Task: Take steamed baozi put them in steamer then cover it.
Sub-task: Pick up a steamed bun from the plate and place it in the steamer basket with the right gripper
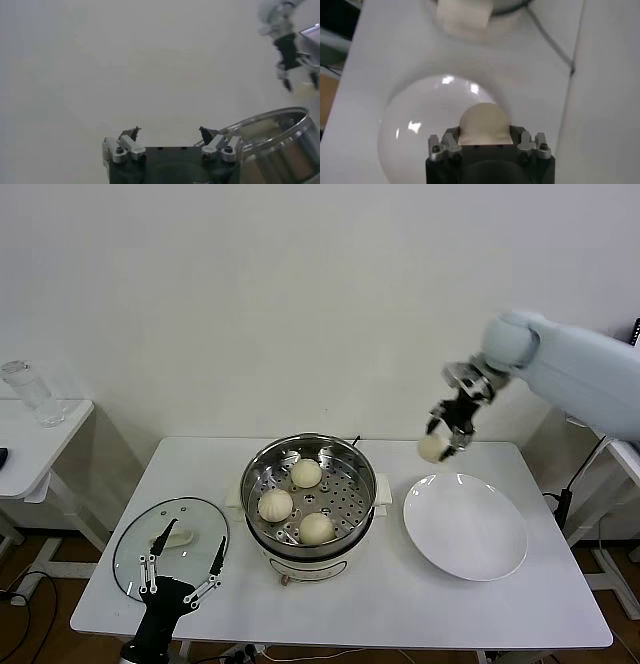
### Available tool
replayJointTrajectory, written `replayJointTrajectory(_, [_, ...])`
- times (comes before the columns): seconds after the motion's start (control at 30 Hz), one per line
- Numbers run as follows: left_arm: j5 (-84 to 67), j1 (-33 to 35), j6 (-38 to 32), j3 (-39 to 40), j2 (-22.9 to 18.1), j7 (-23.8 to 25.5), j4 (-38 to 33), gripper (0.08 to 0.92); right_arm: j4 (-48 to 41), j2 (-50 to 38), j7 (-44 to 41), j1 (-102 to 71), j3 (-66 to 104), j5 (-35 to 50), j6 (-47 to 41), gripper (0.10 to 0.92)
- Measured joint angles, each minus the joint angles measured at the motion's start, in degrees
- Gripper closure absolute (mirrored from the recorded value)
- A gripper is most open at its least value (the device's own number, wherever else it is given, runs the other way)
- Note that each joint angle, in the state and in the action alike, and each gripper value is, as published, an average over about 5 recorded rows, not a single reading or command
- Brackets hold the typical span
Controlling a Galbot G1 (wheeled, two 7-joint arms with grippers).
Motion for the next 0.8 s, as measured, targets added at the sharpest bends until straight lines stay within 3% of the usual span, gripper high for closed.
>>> replayJointTrajectory(0.3, [0.14,-0.38,-0.05,0.52,-0.44,0.14,0.05,0.177,5.64,8.59,1.27,4.86,-5.26,6.06,-4.52,0.347])
replayJointTrajectory(0.8, [-0.03,-1.45,-0.01,0.46,-0.63,0.2,0.25,0.177,4.81,17.43,4.58,0.72,-7.83,4.54,-7.58,0.347])
